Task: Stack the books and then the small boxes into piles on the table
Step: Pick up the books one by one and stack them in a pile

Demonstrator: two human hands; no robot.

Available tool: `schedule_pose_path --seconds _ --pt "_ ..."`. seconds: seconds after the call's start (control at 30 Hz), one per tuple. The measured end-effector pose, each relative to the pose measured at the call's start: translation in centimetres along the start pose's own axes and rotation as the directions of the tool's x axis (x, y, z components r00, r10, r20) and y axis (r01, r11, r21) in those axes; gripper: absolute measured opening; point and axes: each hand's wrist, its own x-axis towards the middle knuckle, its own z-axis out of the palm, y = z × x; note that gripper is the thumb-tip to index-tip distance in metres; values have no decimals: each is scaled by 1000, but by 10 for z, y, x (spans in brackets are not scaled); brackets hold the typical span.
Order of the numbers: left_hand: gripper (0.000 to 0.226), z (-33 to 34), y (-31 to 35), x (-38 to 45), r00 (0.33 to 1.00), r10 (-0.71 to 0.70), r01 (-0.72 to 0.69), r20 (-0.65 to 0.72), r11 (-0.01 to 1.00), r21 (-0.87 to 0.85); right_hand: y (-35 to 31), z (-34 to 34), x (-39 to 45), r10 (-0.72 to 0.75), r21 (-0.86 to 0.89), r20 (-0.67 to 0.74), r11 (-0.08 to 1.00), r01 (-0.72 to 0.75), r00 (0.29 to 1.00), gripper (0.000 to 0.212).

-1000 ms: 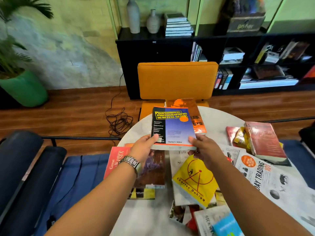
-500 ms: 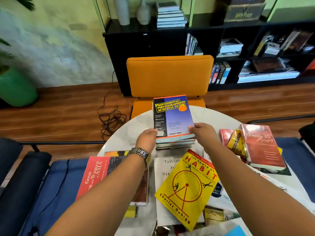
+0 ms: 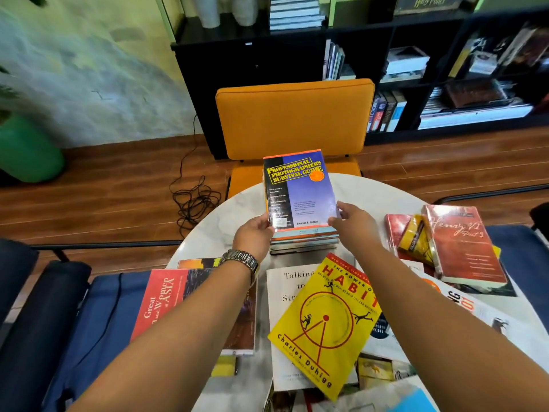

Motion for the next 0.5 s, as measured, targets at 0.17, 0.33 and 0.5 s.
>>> schedule_pose_path --seconds 0.17,0.33,0.5 --pt "40 1 -4 -2 998 -55 52 -42 996 -70 2 2 -3 -19 -57 -9 998 18 1000 49" --pt "42 1 -5 -4 993 -101 95 -55 991 -92 2 2 -5 -17 -95 -17 995 16 1000 49" --pt "39 -2 1 -7 998 -63 62 -16 998 -28 2 2 -3 -17 -127 0 992 17 1000 48"
